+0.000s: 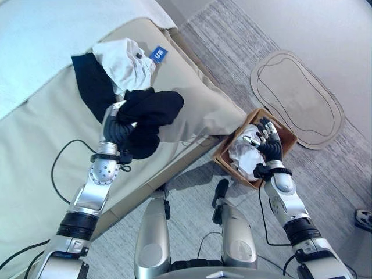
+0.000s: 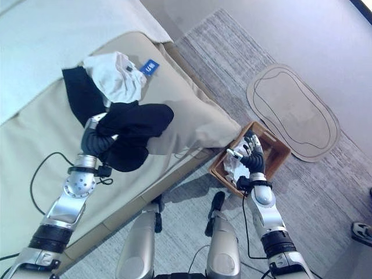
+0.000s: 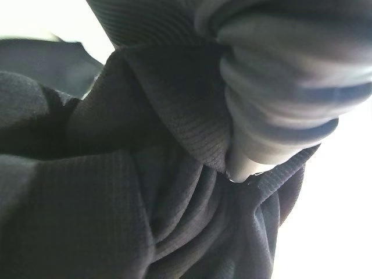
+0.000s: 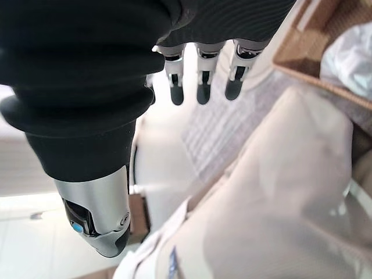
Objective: Pick up clothes into the bucket
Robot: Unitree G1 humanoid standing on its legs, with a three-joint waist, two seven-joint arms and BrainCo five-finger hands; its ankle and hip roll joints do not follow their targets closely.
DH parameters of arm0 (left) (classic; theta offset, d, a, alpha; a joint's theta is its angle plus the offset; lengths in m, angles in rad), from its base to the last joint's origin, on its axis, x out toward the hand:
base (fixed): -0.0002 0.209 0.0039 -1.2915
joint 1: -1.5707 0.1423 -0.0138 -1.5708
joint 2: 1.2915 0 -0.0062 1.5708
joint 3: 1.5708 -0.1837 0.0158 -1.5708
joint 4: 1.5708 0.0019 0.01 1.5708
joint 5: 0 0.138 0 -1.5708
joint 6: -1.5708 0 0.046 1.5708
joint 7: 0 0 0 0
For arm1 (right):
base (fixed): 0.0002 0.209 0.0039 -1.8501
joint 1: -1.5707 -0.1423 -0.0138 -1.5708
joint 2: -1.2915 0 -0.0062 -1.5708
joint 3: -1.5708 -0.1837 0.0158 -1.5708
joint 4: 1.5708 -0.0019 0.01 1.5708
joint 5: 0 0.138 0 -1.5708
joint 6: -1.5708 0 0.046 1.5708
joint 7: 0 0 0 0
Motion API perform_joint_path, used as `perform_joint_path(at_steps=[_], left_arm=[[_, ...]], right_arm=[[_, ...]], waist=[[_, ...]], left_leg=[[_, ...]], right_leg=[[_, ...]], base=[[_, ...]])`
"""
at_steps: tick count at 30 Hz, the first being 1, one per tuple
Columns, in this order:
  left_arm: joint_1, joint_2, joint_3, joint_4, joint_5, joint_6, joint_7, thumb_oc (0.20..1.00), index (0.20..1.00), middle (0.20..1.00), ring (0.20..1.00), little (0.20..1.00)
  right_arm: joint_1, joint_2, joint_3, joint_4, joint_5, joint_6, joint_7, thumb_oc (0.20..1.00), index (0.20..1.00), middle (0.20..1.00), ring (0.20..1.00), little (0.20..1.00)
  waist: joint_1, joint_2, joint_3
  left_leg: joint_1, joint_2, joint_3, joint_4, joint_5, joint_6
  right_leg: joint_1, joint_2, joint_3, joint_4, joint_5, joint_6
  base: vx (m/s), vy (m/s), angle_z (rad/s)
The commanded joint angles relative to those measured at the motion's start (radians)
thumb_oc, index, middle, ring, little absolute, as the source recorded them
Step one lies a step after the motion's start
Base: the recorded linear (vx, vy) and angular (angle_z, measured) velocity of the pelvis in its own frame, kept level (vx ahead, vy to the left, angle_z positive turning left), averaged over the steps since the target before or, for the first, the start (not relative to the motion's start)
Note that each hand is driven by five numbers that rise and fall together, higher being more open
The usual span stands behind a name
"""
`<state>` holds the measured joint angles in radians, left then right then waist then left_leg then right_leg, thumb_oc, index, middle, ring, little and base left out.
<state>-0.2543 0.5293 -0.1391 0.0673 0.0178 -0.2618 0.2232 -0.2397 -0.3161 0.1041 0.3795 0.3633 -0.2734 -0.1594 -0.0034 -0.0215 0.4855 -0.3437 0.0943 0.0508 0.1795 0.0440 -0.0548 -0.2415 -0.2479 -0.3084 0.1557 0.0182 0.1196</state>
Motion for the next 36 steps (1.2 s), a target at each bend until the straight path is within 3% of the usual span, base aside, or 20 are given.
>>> perform_joint_path(at_steps=[1, 8, 15, 18, 29, 36], left_arm=[[0.006, -0.003, -0.031, -0.118, -0.108, -0.104, -0.061, 0.2, 0.2, 0.2, 0.2, 0.2], [-0.064, -0.019, -0.131, -0.263, -0.3, -0.096, -0.19, 0.2, 0.2, 0.2, 0.2, 0.2], [-0.215, -0.084, -0.29, -0.24, -0.365, -0.073, -0.247, 0.2, 0.2, 0.2, 0.2, 0.2], [-0.246, -0.114, -0.35, -0.207, -0.348, -0.058, -0.258, 0.2, 0.2, 0.2, 0.2, 0.2], [-0.188, -0.127, -0.368, -0.194, -0.357, -0.041, -0.332, 0.2, 0.2, 0.2, 0.2, 0.2], [-0.182, -0.149, -0.373, -0.184, -0.367, -0.038, -0.342, 0.2, 0.2, 0.2, 0.2, 0.2]], right_arm=[[0.022, -0.006, -0.016, 0.013, -0.037, -0.026, 0.004, 1.0, 1.0, 1.0, 1.0, 1.0], [-0.004, -0.057, 0.048, 0.015, -0.177, -0.002, 0.003, 1.0, 1.0, 1.0, 1.0, 1.0], [-0.07, -0.104, 0.14, -0.014, -0.235, 0.002, 0.045, 1.0, 1.0, 1.0, 1.0, 1.0], [-0.1, -0.087, 0.184, -0.08, -0.135, -0.006, 0.111, 1.0, 1.0, 1.0, 1.0, 1.0], [-0.089, -0.12, 0.244, -0.249, 0.064, 0.009, 0.31, 1.0, 1.0, 1.0, 1.0, 1.0], [-0.069, -0.069, 0.277, -0.213, 0.1, 0.017, 0.318, 1.0, 1.0, 1.0, 1.0, 1.0]], waist=[[0.011, -0.023, -0.143], [0.01, 0.006, -0.206], [-0.009, 0.022, -0.25], [-0.032, 0.019, -0.281], [-0.054, 0.01, -0.365], [-0.062, 0.012, -0.393]], left_leg=[[-0.02, 0.039, -0.07, -0.029, 0.016, -0.021], [0.075, 0.055, -0.05, -0.179, 0.089, -0.04], [0.142, 0.059, -0.035, -0.214, 0.096, -0.042], [0.192, 0.064, -0.01, -0.216, 0.083, -0.039], [0.284, 0.079, 0.031, -0.237, 0.063, -0.048], [0.306, 0.085, 0.041, -0.241, 0.058, -0.05]], right_leg=[[0.025, -0.081, -0.013, -0.041, 0.08, 0.083], [0.079, -0.057, -0.035, -0.081, 0.079, 0.089], [0.124, -0.048, -0.028, -0.085, 0.069, 0.089], [0.154, -0.038, -0.002, -0.096, 0.065, 0.084], [0.233, -0.018, 0.018, -0.136, 0.057, 0.081], [0.254, -0.01, 0.026, -0.16, 0.061, 0.078]], base=[[0.05, -0.028, 0.02], [0.03, -0.026, 0.01], [0.03, -0.013, 0.01], [0.05, -0.027, -0.14], [0.06, -0.037, -0.15], [0.02, -0.014, -0.02]])
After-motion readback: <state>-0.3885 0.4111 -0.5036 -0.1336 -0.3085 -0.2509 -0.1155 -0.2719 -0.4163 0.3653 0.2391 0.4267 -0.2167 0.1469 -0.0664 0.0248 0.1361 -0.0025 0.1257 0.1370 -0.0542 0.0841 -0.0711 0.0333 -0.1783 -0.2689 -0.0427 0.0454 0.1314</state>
